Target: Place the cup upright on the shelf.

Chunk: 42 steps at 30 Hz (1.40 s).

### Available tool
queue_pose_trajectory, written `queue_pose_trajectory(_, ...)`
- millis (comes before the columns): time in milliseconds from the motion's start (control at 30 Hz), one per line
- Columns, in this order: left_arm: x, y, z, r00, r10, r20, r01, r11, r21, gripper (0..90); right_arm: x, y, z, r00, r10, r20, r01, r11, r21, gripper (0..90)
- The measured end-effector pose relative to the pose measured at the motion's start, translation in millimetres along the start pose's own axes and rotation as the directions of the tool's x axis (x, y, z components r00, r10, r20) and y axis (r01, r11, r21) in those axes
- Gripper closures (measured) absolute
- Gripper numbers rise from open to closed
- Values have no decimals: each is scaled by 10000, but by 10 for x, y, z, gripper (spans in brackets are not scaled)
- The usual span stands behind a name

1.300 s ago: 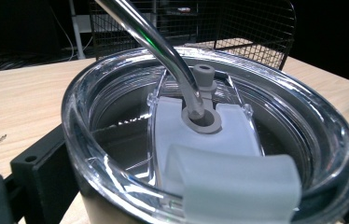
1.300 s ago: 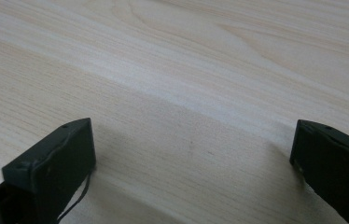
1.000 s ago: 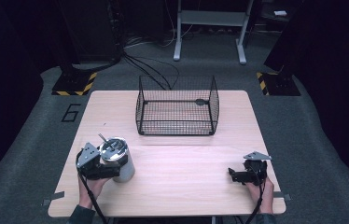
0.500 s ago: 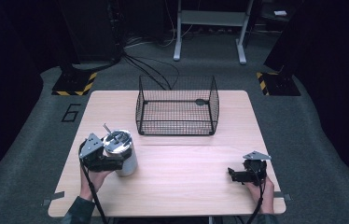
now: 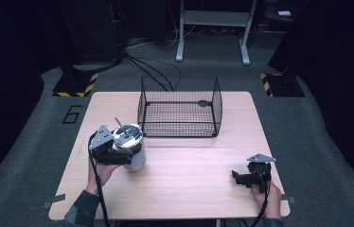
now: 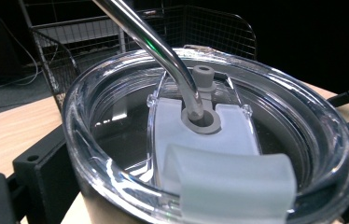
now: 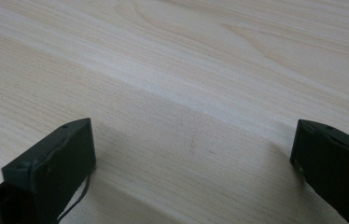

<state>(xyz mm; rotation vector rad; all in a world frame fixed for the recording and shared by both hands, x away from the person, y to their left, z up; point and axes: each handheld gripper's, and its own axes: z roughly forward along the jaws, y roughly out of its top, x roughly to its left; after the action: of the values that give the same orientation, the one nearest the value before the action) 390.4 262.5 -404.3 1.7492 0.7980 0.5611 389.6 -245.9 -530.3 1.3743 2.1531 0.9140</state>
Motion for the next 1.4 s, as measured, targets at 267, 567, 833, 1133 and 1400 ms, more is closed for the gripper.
queue_pose_trajectory(267,-41,81,92,9998,177,95,-179,9997,163,28,13,-3,-5,9999,121,76,-121,9999,12,0)
queue_pose_trajectory(567,-108,226,213,9987,262,442,-263,9997,20,29,6,1,-2,10000,33,44,-34,10000,37,0)
queue_pose_trajectory(833,-168,375,304,9963,396,765,-392,9992,-64,29,5,1,0,10000,38,28,-38,10000,6,0)
queue_pose_trajectory(1133,-178,572,347,9941,407,1004,-378,9988,-303,29,6,1,0,10000,65,25,-65,10000,17,0)
queue_pose_trajectory(1400,-174,733,414,9923,549,1115,-514,9981,-335,29,7,1,0,10000,70,25,-70,10000,22,0)
